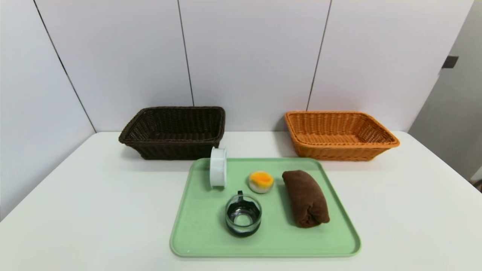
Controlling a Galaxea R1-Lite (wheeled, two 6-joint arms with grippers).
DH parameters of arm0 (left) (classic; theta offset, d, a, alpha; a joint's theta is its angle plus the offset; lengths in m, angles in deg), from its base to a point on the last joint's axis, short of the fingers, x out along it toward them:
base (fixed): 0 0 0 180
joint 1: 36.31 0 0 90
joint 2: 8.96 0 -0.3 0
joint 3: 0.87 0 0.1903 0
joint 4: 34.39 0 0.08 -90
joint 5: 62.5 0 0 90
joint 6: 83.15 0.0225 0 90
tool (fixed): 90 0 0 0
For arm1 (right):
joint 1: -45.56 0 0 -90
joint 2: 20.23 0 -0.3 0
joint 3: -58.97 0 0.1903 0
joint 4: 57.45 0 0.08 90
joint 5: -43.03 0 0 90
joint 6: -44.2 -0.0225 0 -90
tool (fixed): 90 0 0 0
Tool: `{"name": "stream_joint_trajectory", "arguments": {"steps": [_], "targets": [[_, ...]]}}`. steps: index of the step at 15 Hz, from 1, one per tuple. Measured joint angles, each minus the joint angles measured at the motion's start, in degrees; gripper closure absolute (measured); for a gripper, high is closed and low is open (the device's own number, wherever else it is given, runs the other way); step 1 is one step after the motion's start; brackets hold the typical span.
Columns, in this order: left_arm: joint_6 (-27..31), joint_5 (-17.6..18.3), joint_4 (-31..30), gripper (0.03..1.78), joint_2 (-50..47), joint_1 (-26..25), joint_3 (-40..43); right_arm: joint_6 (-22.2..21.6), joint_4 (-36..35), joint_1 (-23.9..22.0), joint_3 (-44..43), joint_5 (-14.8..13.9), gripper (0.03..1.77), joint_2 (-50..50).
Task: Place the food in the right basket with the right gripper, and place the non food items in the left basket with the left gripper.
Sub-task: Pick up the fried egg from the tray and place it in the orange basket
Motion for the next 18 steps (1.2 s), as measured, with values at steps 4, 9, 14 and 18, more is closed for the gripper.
{"name": "stream_joint_trajectory", "arguments": {"steps": [4,9,14,18], "targets": [[-0.1,0.0,0.0,0.12,0.0,0.0,0.0,0.3,-0.1,0.0,0.0,0.0,0.10,0.0],[0.9,0.2,1.3,0.12,0.0,0.0,-0.9,1.4,1.3,0.0,-0.7,0.3,0.10,0.0],[2.8,1.8,9.0,0.12,2.8,0.0,-15.6,2.3,15.0,0.0,-20.5,4.3,0.10,4.7],[3.3,3.9,13.2,0.12,14.9,0.0,-29.8,2.2,22.1,0.1,-40.4,8.4,0.10,21.9]]}}
